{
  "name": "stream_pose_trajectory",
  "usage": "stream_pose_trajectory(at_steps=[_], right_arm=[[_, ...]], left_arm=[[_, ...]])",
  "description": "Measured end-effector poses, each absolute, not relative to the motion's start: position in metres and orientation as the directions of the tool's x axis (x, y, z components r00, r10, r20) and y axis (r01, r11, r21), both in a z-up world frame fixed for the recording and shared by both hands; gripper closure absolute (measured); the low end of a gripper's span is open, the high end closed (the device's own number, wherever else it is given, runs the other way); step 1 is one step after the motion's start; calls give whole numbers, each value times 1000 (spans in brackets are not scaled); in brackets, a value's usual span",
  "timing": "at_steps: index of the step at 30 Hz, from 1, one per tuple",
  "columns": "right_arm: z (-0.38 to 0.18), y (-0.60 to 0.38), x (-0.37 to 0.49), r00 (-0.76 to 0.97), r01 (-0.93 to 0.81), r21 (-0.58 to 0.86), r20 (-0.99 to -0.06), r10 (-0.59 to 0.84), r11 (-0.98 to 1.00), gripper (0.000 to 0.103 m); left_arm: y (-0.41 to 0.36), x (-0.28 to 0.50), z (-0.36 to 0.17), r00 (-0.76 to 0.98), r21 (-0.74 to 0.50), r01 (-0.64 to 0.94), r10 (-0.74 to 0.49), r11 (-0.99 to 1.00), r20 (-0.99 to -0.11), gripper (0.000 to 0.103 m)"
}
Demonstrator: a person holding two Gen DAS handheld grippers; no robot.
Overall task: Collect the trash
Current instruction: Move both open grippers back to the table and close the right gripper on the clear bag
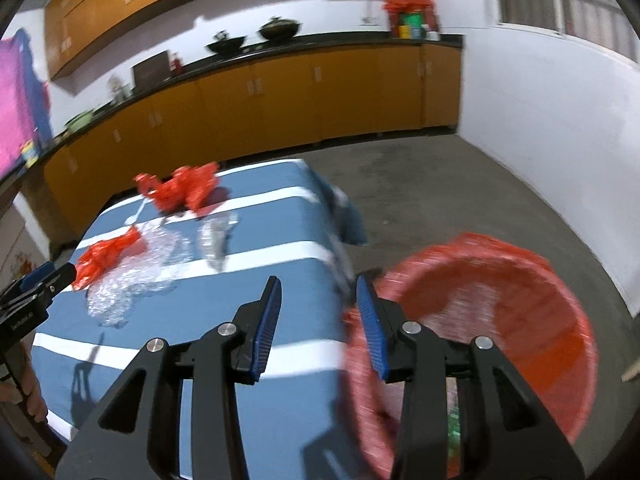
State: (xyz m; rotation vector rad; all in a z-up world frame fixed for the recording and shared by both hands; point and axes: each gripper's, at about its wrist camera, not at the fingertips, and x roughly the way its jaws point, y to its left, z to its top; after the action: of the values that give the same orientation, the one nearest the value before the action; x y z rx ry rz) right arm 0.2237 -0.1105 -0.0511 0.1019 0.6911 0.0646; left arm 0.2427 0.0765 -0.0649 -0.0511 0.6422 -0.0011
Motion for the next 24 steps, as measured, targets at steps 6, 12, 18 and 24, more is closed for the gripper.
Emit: stream_pose_trajectory(at_steps=[6, 12, 18, 24], right_arm=[[-65, -55, 265, 743, -113, 89, -654, 144, 990, 62], [-82, -22, 305, 709, -141, 102, -684, 172, 985, 62], [-96, -8, 337, 687, -129, 105, -708, 165, 986, 62], [-109, -4, 352, 665, -126, 91, -731, 152, 988, 62]], left_arm=[[136, 247, -77, 786, -65, -139, 70, 988, -614, 24], [162, 258, -86, 781, -65, -175, 98, 982, -616, 21], [166, 275, -91, 788, -47, -159, 98, 986, -608, 19], [159, 294, -92, 792, -30, -134, 89, 991, -604, 17]])
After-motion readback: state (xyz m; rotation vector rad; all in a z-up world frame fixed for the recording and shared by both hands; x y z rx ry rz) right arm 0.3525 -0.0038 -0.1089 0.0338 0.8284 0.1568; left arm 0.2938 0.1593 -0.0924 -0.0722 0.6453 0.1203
